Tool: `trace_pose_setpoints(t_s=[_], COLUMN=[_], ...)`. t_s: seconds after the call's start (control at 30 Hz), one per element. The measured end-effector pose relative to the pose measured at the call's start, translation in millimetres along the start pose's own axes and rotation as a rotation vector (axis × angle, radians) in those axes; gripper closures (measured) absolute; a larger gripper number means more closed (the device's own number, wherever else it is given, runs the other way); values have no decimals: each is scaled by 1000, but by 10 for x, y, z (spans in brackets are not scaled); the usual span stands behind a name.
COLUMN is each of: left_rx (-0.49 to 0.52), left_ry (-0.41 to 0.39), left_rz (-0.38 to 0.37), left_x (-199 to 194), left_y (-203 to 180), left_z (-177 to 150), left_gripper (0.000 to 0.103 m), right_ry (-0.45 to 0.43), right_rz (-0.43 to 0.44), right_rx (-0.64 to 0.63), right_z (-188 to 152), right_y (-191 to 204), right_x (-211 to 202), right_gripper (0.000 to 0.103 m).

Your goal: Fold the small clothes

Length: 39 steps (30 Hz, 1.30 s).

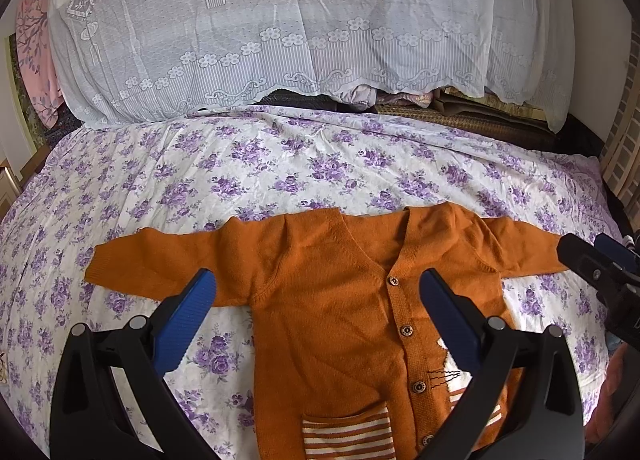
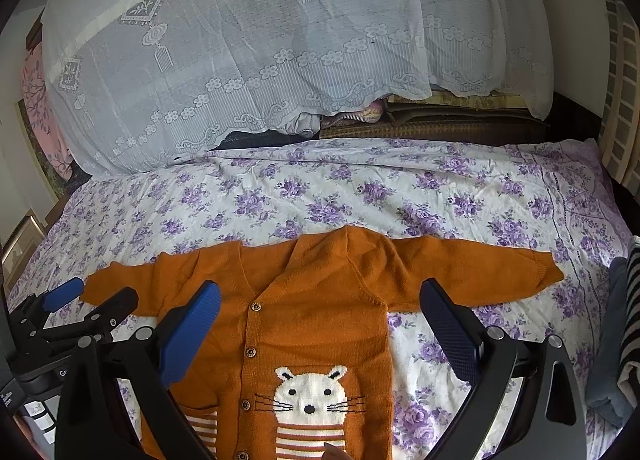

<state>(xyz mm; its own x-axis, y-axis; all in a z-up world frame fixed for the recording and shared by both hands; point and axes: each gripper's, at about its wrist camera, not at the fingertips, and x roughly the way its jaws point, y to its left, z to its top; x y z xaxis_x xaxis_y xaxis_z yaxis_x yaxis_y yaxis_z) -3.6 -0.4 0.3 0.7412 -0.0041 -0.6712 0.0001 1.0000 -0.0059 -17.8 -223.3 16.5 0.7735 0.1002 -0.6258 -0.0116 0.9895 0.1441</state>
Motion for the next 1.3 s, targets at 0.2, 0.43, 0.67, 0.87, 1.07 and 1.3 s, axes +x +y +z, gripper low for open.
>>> trace_pose_setpoints(t_s=[0.2, 0.43, 0.67, 0.87, 1.07, 1.3], left_rx=[1, 1, 2, 1, 2, 3], left_ry=[0, 1, 2, 2, 2, 5], left_rz=[1, 0, 1, 1, 1, 4], left_x=[1, -2, 1, 1, 3, 1], left_y=[-3, -5, -8, 6, 3, 11], left_z=[0, -4, -3, -11, -11, -23], left_gripper=[4, 4, 4, 4, 4, 4], right_ry=[-2, -2, -3, -1, -1, -1], right_rz=[1, 2, 3, 4, 5, 5], right_rx=[2, 3, 3, 5, 5, 8], right_z=[3, 3, 0, 2, 2, 1], right_y=[-4, -9, -18, -24, -31, -37], right_x=[-4, -3, -4, 3, 10, 11], right_gripper=[3, 3, 3, 3, 3, 3])
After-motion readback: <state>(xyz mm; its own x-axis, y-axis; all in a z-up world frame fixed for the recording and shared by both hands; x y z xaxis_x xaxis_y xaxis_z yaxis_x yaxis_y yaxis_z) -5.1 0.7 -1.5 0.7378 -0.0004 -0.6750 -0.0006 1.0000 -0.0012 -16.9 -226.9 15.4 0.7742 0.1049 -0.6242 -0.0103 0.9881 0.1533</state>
